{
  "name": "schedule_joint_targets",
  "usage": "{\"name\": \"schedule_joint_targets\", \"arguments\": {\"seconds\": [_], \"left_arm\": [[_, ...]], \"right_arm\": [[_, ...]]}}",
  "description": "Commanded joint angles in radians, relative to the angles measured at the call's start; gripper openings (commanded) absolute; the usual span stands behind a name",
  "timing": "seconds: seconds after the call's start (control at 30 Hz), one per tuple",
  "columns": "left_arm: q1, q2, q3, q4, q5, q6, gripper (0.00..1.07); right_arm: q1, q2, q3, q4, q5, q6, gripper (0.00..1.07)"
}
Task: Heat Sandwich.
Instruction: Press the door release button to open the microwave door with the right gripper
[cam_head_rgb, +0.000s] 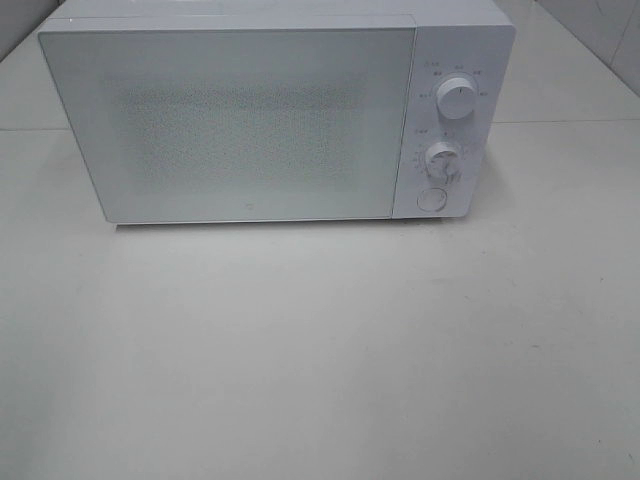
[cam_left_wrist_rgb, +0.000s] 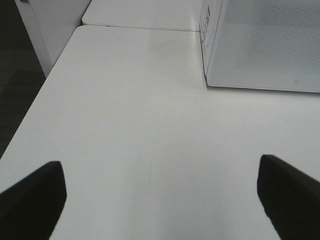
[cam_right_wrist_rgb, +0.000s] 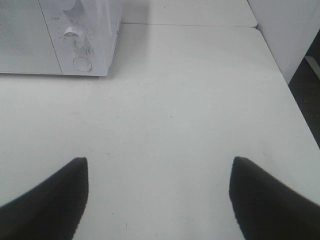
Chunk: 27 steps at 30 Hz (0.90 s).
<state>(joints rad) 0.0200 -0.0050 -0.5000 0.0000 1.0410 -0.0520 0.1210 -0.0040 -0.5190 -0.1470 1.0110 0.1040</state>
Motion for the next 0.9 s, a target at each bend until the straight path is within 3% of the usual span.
{"name": "schedule_joint_targets", "arguments": {"seconds": [0.03, 0.9], "left_arm": [[0.002, -0.026, 0.003, 0.000, -0.005, 0.001, 0.98], [0.002, -0.026, 0.003, 0.000, -0.005, 0.001, 0.98]], "right_arm": [[-0.006, -0.007, -0.013, 0.003, -0.041, 0.013, 0.76], [-0.006, 0.395, -0.010, 0.055, -0.434, 0.016, 0.76]]}}
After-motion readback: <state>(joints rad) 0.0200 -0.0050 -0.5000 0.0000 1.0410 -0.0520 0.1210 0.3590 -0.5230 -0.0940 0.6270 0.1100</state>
